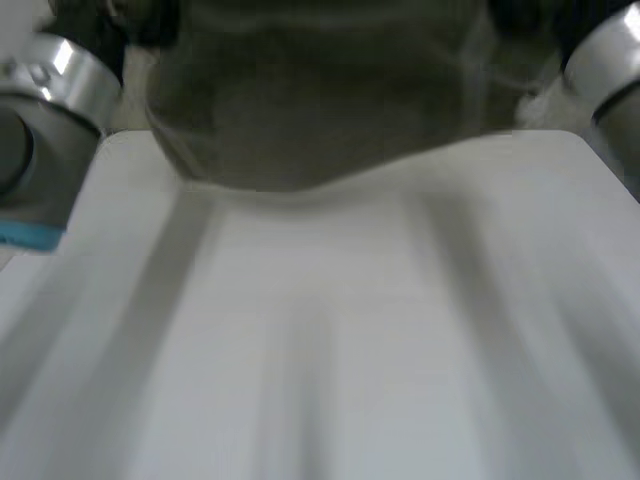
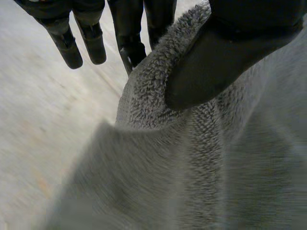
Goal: Fold the towel.
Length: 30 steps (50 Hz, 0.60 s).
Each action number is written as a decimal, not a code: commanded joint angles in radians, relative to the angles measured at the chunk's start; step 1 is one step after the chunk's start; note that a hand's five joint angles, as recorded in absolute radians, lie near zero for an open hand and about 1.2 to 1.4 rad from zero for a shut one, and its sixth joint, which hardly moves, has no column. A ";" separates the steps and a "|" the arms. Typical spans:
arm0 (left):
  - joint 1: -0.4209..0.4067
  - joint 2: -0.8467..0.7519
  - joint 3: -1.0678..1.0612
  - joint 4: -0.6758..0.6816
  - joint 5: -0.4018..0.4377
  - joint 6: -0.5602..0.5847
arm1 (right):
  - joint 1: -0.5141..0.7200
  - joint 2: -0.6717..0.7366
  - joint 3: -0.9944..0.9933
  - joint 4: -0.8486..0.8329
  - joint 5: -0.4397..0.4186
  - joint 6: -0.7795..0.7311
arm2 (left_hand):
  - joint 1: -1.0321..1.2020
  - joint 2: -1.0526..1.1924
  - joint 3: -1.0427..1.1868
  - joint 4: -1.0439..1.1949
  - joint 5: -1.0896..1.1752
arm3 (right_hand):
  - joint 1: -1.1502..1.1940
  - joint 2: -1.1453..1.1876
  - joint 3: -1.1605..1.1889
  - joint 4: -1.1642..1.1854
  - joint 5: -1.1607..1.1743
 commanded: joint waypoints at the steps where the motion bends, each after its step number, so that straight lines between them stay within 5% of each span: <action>1: 0.001 -0.052 -0.211 -0.065 0.048 0.014 | 0.005 0.017 0.261 0.003 -0.035 -0.107 | 0.127 0.073 -0.051 -0.059 0.080 | 0.089 0.098 -0.043 -0.076 0.062; 14: 0.038 -0.251 -0.446 -0.143 0.031 0.347 | -0.044 0.106 0.544 -0.108 -0.038 -0.162 | 0.127 0.073 -0.051 -0.059 0.080 | 0.089 0.098 -0.043 -0.076 0.062; 26: 0.061 -0.210 -0.452 -0.154 0.031 0.352 | -0.085 0.060 0.559 -0.085 -0.035 -0.164 | 0.127 0.073 -0.051 -0.059 0.080 | 0.089 0.098 -0.043 -0.076 0.062; 30: 0.056 -0.193 -0.460 -0.187 0.031 0.355 | -0.085 0.063 0.562 -0.085 -0.037 -0.165 | -0.460 -0.514 -0.051 -0.059 -0.507 | 0.089 0.098 -0.043 -0.076 0.062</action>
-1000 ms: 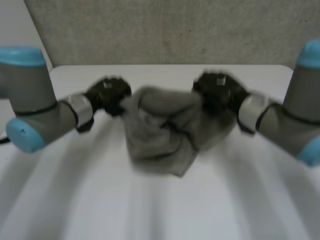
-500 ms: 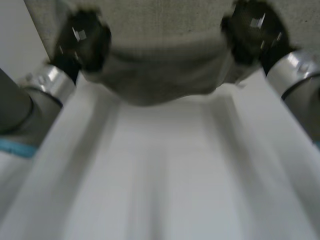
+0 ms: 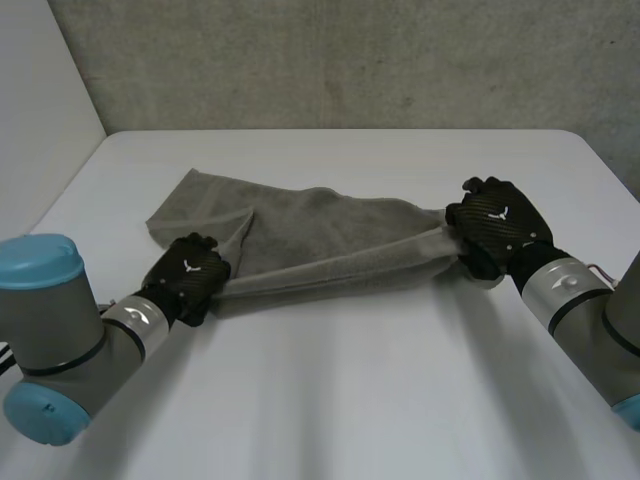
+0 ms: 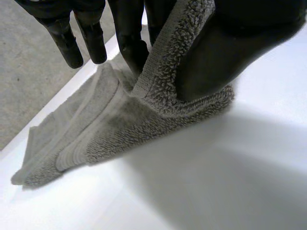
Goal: Fold the towel.
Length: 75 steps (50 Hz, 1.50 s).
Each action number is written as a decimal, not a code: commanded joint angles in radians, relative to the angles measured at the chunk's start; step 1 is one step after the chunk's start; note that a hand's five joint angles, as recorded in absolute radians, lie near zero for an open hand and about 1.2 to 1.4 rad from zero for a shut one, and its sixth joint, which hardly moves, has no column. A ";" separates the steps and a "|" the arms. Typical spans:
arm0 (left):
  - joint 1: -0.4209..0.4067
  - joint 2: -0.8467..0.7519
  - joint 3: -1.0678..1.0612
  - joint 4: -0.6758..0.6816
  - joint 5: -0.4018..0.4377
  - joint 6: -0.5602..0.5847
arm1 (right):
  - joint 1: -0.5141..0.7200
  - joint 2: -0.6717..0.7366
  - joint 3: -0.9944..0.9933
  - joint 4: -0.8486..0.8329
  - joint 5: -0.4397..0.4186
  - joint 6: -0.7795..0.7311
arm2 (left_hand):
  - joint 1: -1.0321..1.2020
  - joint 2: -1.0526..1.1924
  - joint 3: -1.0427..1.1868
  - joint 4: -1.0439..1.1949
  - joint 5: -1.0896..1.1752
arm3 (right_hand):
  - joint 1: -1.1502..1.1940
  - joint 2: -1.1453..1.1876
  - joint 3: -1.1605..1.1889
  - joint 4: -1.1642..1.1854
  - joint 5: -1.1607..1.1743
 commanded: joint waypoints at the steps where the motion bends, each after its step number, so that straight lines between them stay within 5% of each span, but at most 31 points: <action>1: -0.006 0.033 -0.007 -0.032 0.001 -0.005 | -0.005 0.000 -0.001 0.004 -0.001 -0.004 | -0.444 -0.494 -0.051 -0.059 -0.487 | 0.089 0.069 -0.043 -0.076 0.062; 11: -0.003 0.109 -0.024 -0.156 0.001 -0.005 | -0.023 -0.006 0.001 0.063 -0.011 -0.012 | -0.605 -0.656 -0.051 -0.059 -0.649 | 0.089 0.069 -0.043 -0.076 0.062; 18: 0.011 0.178 -0.066 -0.187 -0.003 -0.005 | -0.083 -0.028 0.025 0.170 -0.130 -0.026 | -0.652 -0.703 -0.051 -0.059 -0.696 | 0.089 0.069 -0.043 -0.076 0.062; 26: 0.080 0.267 -0.128 -0.202 -0.027 0.007 | -0.170 -0.048 0.022 0.181 -0.170 -0.052 | -0.629 -0.679 -0.051 -0.059 -0.672 | 0.089 0.069 -0.043 -0.076 0.062; 28: 0.085 0.292 -0.135 -0.207 -0.027 0.006 | -0.170 -0.045 0.019 0.181 -0.169 -0.056 | -0.591 -0.641 -0.051 -0.059 -0.634 | 0.089 0.069 -0.043 -0.076 0.062; 32: 0.083 0.365 -0.151 -0.212 -0.021 -0.005 | -0.169 -0.034 0.014 0.179 -0.167 -0.063 | -0.102 -0.153 -0.051 -0.059 -0.146 | 0.089 0.069 -0.043 -0.076 0.062; 34: 0.076 0.379 -0.158 -0.213 -0.021 -0.006 | -0.166 -0.031 0.014 0.179 -0.166 -0.064 | -0.080 -0.130 -0.051 -0.059 -0.123 | 0.089 0.069 -0.043 -0.076 0.062; 37: 0.066 0.392 -0.165 -0.212 -0.021 -0.006 | -0.161 -0.031 0.016 0.179 -0.161 -0.064 | -0.191 -0.242 -0.051 -0.059 -0.235 | 0.089 0.069 -0.043 -0.076 0.062; 38: 0.062 0.392 -0.168 -0.212 -0.021 -0.006 | -0.161 -0.031 0.016 0.179 -0.161 -0.064 | -0.523 -0.573 -0.051 -0.059 -0.566 | 0.089 0.069 -0.043 -0.076 0.062; 39: 0.062 0.392 -0.168 -0.212 -0.021 -0.006 | -0.161 -0.031 0.016 0.179 -0.158 -0.064 | -0.526 -0.577 -0.051 -0.059 -0.570 | 0.089 0.069 -0.043 -0.076 0.062; 40: 0.057 0.387 -0.170 -0.212 -0.022 -0.006 | -0.160 -0.031 0.018 0.181 -0.156 -0.064 | -0.761 -0.812 -0.051 -0.059 -0.805 | 0.089 0.069 -0.043 -0.076 0.062; 54: 0.095 0.270 -0.174 -0.158 -0.019 0.003 | -0.160 -0.020 0.018 0.184 -0.152 -0.055 | -1.031 -1.082 -0.051 -0.059 -1.075 | 0.089 0.069 -0.043 -0.076 0.062; 66: 0.241 0.274 -0.219 -0.153 0.029 0.101 | -0.160 -0.017 0.022 0.184 -0.152 -0.056 | -1.005 -1.055 -0.051 -0.059 -1.048 | 0.089 0.069 -0.043 -0.076 0.062; 75: 0.255 0.229 -0.216 -0.147 0.054 0.127 | -0.160 -0.017 0.027 0.184 -0.153 -0.058 | -0.981 -1.032 -0.051 -0.059 -1.025 | 0.089 0.069 -0.043 -0.076 0.062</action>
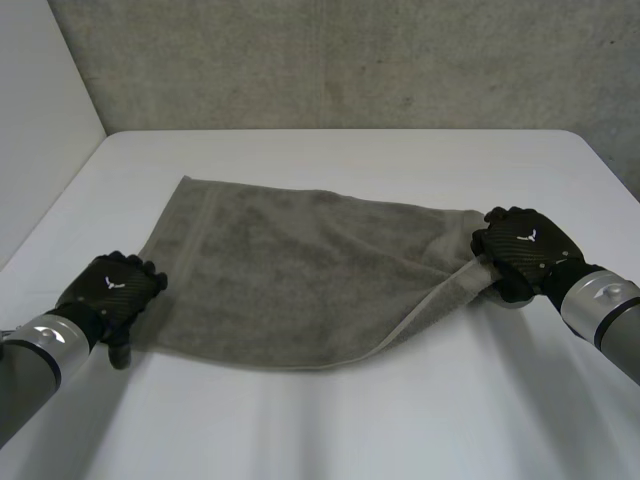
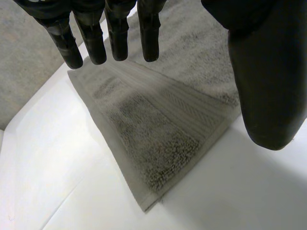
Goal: Fold the towel.
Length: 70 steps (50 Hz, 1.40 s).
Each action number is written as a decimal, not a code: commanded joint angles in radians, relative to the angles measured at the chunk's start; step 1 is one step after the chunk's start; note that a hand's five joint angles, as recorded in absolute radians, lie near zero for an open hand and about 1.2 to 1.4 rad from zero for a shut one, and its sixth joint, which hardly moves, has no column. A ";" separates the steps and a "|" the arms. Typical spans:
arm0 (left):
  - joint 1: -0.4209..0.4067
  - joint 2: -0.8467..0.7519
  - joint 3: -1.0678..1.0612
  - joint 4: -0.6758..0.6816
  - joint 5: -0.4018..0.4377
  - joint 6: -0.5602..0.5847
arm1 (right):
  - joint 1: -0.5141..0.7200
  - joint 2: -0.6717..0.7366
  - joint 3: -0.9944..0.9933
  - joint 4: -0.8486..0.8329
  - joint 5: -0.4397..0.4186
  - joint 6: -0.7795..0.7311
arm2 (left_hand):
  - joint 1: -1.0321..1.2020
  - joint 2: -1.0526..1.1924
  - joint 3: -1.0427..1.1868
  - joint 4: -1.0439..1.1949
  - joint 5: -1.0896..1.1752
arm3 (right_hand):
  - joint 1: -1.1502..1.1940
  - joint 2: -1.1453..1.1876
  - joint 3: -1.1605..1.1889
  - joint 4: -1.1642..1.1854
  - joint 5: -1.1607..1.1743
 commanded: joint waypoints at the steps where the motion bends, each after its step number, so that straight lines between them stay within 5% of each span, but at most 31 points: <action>1: 0.002 -0.045 0.008 0.011 0.015 0.014 | 0.000 0.000 0.004 0.000 -0.002 -0.001 | -0.007 0.000 -0.051 -0.059 0.030 | 0.089 0.068 -0.043 -0.076 0.060; 21: -0.022 -0.188 0.065 0.052 0.017 0.008 | 0.000 0.003 0.013 0.000 -0.002 -0.003 | 0.160 0.167 -0.051 -0.059 0.197 | 0.089 0.068 -0.043 -0.076 0.060; 50: -0.050 -0.185 0.094 0.052 0.015 -0.006 | 0.008 0.015 0.013 0.001 -0.002 -0.004 | 0.518 0.526 -0.051 -0.059 0.556 | 0.089 0.068 -0.043 -0.076 0.060; 59: -0.053 -0.184 0.094 0.052 0.015 -0.009 | 0.009 0.015 0.013 0.001 -0.002 -0.004 | 1.110 1.117 -0.051 -0.059 1.147 | 0.089 0.068 -0.043 -0.076 0.060; 70: -0.041 -0.065 0.091 0.047 0.017 -0.116 | -0.009 -0.029 -0.032 0.141 0.003 0.005 | 1.111 1.118 -0.051 -0.059 1.148 | 0.089 0.068 -0.043 -0.076 0.060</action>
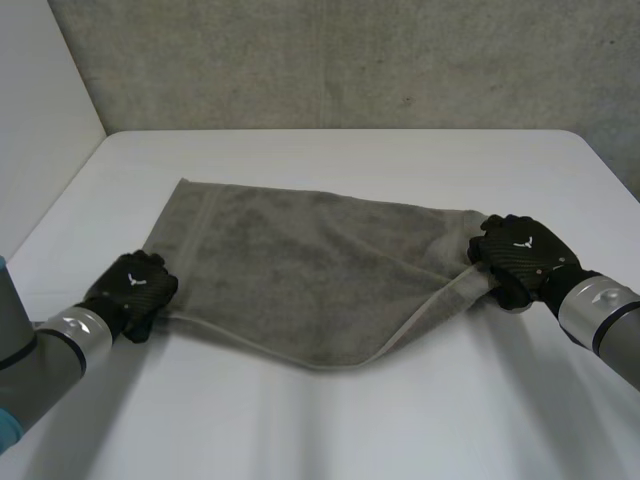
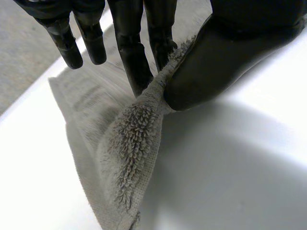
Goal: Fold the towel.
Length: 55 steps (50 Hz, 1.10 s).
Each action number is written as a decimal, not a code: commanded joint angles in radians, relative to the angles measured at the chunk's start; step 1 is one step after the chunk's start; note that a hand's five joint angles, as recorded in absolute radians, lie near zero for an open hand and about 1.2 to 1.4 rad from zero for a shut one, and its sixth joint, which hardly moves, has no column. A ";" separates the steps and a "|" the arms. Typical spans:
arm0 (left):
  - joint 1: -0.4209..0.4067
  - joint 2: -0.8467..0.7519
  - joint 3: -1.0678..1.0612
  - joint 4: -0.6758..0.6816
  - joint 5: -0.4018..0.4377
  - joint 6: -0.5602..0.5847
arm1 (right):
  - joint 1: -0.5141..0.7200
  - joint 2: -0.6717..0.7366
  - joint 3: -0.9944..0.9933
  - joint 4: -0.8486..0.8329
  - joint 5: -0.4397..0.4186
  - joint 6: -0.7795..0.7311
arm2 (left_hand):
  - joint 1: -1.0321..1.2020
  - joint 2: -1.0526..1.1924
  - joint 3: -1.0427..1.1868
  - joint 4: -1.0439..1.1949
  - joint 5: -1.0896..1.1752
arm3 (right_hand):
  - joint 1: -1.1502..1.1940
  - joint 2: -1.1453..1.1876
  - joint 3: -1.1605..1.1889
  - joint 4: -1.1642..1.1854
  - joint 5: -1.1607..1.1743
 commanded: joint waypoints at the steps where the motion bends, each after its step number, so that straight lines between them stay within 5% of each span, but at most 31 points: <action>1: 0.011 0.108 -0.002 -0.011 0.001 -0.097 | -0.014 -0.044 -0.046 0.139 0.001 0.003 | 0.123 0.096 -0.051 -0.059 0.077 | 0.089 0.068 -0.043 -0.076 0.058; 22: 0.120 0.482 -0.033 -0.190 0.128 -0.212 | -0.129 -0.291 -0.072 0.417 -0.048 -0.026 | 0.123 0.096 -0.051 -0.059 0.077 | 0.089 0.068 -0.043 -0.076 0.058; 32: 0.157 0.515 -0.027 -0.238 0.174 -0.212 | -0.168 -0.274 -0.113 0.558 -0.098 -0.235 | 0.123 0.096 -0.051 -0.059 0.077 | 0.089 0.068 -0.043 -0.076 0.058; 38: 0.138 0.393 0.028 -0.180 0.171 -0.215 | -0.156 -0.170 -0.167 0.542 -0.097 -0.244 | 0.123 0.096 -0.051 -0.059 0.077 | 0.089 0.068 -0.043 -0.076 0.058; 46: 0.012 0.084 0.242 -0.106 0.142 -0.211 | -0.121 0.041 -0.311 0.453 -0.094 -0.198 | 0.123 0.096 -0.051 -0.059 0.077 | 0.089 0.068 -0.043 -0.076 0.058; 55: -0.061 -0.289 0.594 -0.104 0.039 -0.205 | -0.063 0.203 -0.419 0.206 -0.069 -0.043 | 0.123 0.096 -0.051 -0.059 0.077 | 0.089 0.068 -0.043 -0.076 0.058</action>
